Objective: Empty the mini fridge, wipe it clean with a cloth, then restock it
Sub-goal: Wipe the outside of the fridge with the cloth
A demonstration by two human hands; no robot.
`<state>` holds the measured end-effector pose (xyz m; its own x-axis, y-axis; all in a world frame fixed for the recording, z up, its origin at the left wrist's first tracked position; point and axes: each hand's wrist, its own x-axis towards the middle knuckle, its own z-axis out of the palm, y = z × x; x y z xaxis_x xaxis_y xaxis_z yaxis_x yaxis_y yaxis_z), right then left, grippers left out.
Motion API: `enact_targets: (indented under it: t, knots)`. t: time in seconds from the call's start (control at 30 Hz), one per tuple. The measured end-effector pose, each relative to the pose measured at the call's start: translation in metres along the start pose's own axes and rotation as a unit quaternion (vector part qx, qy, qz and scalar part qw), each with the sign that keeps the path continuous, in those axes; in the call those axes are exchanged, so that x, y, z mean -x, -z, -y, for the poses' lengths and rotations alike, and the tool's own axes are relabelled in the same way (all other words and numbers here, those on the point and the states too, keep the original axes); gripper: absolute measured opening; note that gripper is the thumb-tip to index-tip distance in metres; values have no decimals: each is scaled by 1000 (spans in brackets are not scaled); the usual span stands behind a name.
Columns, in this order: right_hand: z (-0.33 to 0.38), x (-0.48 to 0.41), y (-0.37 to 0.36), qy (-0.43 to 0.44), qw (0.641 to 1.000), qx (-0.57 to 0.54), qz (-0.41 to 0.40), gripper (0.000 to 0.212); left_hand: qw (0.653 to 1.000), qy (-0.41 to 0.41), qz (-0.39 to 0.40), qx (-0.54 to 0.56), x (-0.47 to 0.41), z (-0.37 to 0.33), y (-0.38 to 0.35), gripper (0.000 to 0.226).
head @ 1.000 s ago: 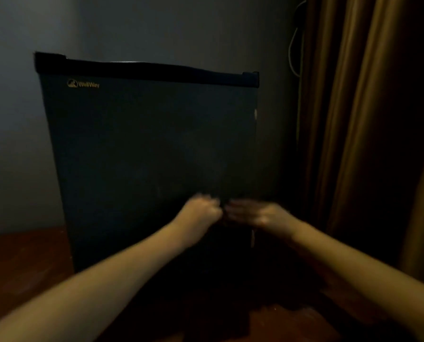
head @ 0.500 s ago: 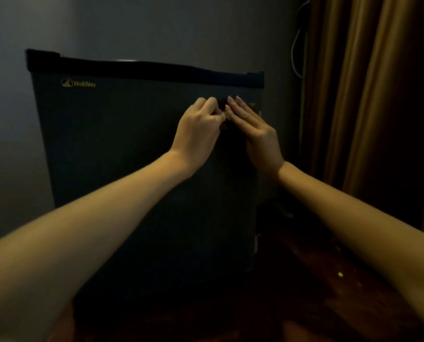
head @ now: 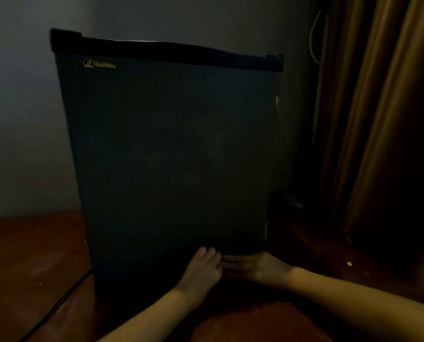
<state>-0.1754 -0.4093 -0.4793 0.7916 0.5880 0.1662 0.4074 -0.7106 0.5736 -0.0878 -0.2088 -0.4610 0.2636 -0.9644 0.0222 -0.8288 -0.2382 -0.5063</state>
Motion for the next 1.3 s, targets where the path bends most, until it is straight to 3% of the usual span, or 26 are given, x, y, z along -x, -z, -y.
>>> enact_targets:
  t: [0.07, 0.13, 0.23, 0.33, 0.43, 0.53, 0.6, 0.7, 0.77, 0.87, 0.93, 1.0, 1.07, 1.17, 1.23, 1.3]
  knots:
    - [-10, -4, 11, 9, 1000, -8, -18, 41, 999, -11, -32, 5, 1, 10, 7, 33]
    - [-26, -12, 31, -18, 996, -55, -68, 37, 987, 6, -159, 12, 6, 36, 28, 22]
    - [-65, -31, 86, -61, 977, -84, -185, 39, 933, 37, -354, -43, 12, 88, 79, 20]
    - [-123, -59, 159, -113, 952, -27, -283, 34, 884, 82, -455, -73, 13, 139, 155, 15]
    - [-173, -91, 231, -168, 924, 33, -342, 46, 838, 152, -519, -66, 10, 176, 229, 5]
    - [-191, -108, 258, -184, 908, 50, -373, 48, 842, 200, -499, -47, 9, 190, 260, 11]
    - [-180, -111, 243, -196, 900, 50, -387, 48, 841, 184, -506, -45, 12, 186, 250, 9]
    - [-140, -101, 191, -185, 911, 19, -368, 43, 849, 122, -512, -50, 16, 171, 197, 4]
    - [-103, -86, 148, -158, 931, -32, -329, 37, 874, 90, -476, -50, 21, 149, 146, 15]
    - [-46, -58, 78, -109, 963, -99, -226, 37, 940, 55, -336, -23, 32, 95, 68, 25]
    - [-11, -47, 33, -67, 978, -120, -160, 36, 989, 61, -131, 27, 36, 58, 28, 38]
    - [13, -43, 0, -18, 989, -95, -108, 34, 992, 62, 69, 83, 42, 33, 8, 45]
    - [19, -43, -5, 17, 996, -68, -55, 40, 988, 48, 122, 86, 44, 27, 6, 47]
    - [2, -50, 17, 28, 997, -49, -54, 38, 996, 35, 58, 51, 46, 42, 16, 40]
    - [-17, -60, 45, -7, 992, -78, -94, 37, 991, 60, -118, 34, 47, 66, 29, 32]
    - [-43, -74, 76, -27, 983, -78, -162, 37, 961, 69, -268, -29, 51, 100, 56, 27]
